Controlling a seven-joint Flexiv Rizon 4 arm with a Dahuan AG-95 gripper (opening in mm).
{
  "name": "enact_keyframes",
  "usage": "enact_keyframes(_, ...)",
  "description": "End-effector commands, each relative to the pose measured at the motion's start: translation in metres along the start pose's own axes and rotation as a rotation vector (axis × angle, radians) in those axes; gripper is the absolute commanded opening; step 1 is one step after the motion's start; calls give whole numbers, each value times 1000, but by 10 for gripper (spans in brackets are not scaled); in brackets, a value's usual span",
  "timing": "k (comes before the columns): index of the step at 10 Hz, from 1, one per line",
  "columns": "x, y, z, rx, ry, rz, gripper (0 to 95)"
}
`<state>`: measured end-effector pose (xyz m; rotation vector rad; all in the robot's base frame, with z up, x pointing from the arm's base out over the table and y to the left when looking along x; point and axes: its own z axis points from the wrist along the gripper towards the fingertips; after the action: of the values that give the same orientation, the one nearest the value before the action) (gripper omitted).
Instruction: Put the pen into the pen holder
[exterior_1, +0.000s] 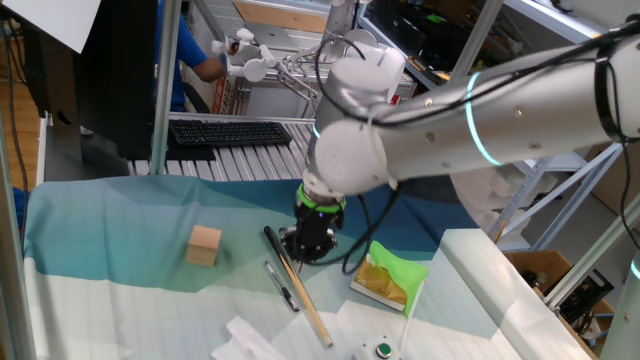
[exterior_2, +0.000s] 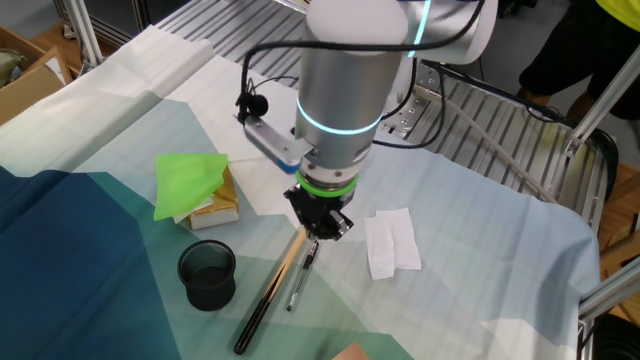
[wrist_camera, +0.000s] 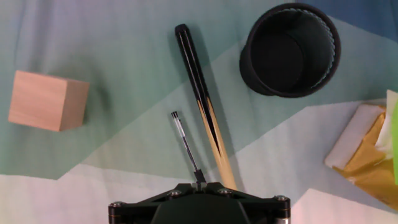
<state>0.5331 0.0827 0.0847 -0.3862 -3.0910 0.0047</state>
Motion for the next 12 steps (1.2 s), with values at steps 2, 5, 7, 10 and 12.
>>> enact_keyframes(2,0,2,1,3,28,-39,0)
enact_keyframes(5,0,2,1,22,81,-89,0)
enact_keyframes(7,0,2,1,14,92,-140,0)
enact_keyframes(10,0,2,1,0,90,-201,0)
enact_keyframes(12,0,2,1,-8,84,-216,0)
